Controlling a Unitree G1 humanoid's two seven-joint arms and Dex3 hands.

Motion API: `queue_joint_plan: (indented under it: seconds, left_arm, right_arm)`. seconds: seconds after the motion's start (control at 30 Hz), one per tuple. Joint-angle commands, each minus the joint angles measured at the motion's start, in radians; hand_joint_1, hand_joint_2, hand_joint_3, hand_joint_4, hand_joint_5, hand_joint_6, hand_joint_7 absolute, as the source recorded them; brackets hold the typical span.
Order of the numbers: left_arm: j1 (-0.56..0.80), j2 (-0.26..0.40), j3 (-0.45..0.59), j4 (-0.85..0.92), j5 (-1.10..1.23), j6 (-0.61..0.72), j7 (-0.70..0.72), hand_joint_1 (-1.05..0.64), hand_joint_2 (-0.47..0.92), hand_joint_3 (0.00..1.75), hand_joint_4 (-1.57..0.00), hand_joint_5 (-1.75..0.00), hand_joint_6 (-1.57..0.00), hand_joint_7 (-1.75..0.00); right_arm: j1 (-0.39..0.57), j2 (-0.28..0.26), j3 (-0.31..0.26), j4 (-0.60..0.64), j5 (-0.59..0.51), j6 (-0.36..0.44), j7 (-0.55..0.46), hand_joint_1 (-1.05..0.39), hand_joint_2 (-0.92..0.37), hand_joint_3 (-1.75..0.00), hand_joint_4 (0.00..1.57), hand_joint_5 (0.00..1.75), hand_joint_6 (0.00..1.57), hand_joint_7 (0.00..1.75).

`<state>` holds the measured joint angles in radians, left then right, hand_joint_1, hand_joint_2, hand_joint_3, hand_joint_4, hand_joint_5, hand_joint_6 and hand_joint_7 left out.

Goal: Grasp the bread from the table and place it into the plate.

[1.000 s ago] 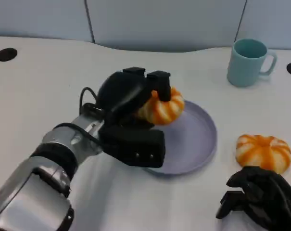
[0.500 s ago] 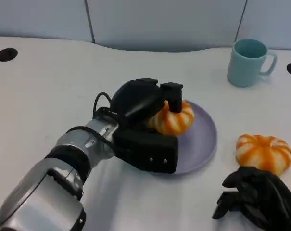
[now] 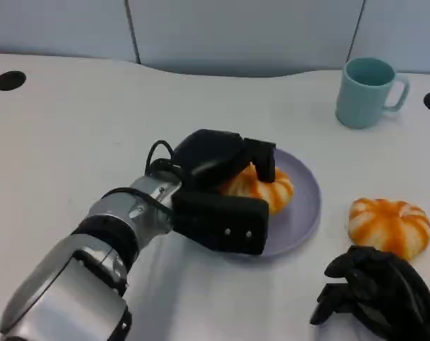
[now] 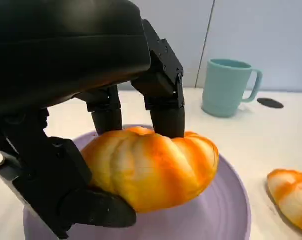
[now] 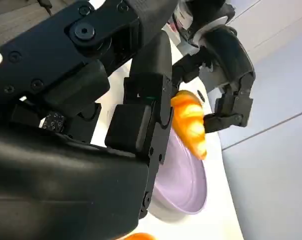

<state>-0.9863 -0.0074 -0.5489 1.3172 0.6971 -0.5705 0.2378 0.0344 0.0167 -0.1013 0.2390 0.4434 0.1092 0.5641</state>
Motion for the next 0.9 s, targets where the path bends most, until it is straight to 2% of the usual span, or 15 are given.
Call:
queue_joint_plan:
  seconds: [0.03, 0.07, 0.1, 0.23, 0.3, 0.37, 0.6, 0.9]
  left_arm:
    - [-0.037, 0.003, -0.002, 0.000, -0.002, 0.033, -0.049, -0.33, 0.91, 0.18, -0.61, -1.15, -0.64, -0.59]
    - [-0.038, 0.003, -0.005, 0.000, 0.001, 0.042, -0.058, -0.36, 0.92, 0.15, -0.58, -1.12, -0.64, -0.49]
    - [-0.039, 0.003, -0.007, -0.001, 0.002, 0.047, -0.064, -0.42, 0.92, 0.13, -0.52, -0.96, -0.62, -0.34]
    - [-0.047, 0.006, -0.016, -0.003, 0.004, 0.069, -0.108, -0.55, 0.92, 0.16, -0.45, -0.62, -0.56, -0.13]
    - [-0.053, 0.007, -0.020, -0.004, 0.006, 0.082, -0.128, -0.61, 0.92, 0.22, -0.43, -0.44, -0.52, -0.06]
    - [-0.058, 0.009, -0.023, -0.005, 0.007, 0.093, -0.150, -0.66, 0.92, 0.29, -0.40, -0.33, -0.49, -0.02]
    - [-0.072, 0.023, -0.015, -0.008, -0.010, 0.109, -0.238, -0.88, 0.92, 0.56, -0.27, -0.19, -0.35, 0.00]
    - [-0.078, 0.056, 0.025, -0.026, -0.050, 0.083, -0.277, -0.93, 0.92, 0.62, -0.22, -0.16, -0.31, 0.00]
  right_arm:
    - [0.016, -0.008, -0.002, -0.025, 0.001, 0.006, -0.010, -1.01, -0.66, 0.00, 1.44, 0.69, 1.47, 0.42]
    - [0.016, -0.007, -0.002, -0.026, 0.002, 0.006, -0.010, -1.01, -0.66, 0.00, 1.44, 0.69, 1.47, 0.42]
    - [0.016, -0.007, -0.002, -0.026, 0.003, 0.006, -0.010, -1.01, -0.66, 0.00, 1.44, 0.69, 1.47, 0.42]
    - [0.016, -0.007, -0.002, -0.030, 0.005, 0.011, -0.014, -1.00, -0.66, 0.00, 1.45, 0.69, 1.48, 0.42]
    - [0.017, -0.008, -0.001, -0.030, 0.002, 0.008, -0.013, -1.00, -0.66, 0.00, 1.44, 0.68, 1.48, 0.42]
    - [0.016, -0.008, -0.002, -0.031, 0.003, 0.011, -0.015, -1.00, -0.66, 0.00, 1.44, 0.68, 1.48, 0.42]
    - [0.015, -0.007, -0.005, -0.031, 0.004, 0.015, -0.018, -0.99, -0.66, 0.00, 1.45, 0.68, 1.48, 0.42]
    - [0.007, -0.013, -0.008, -0.019, 0.006, 0.012, -0.006, -0.99, -0.66, 0.00, 1.44, 0.68, 1.47, 0.42]
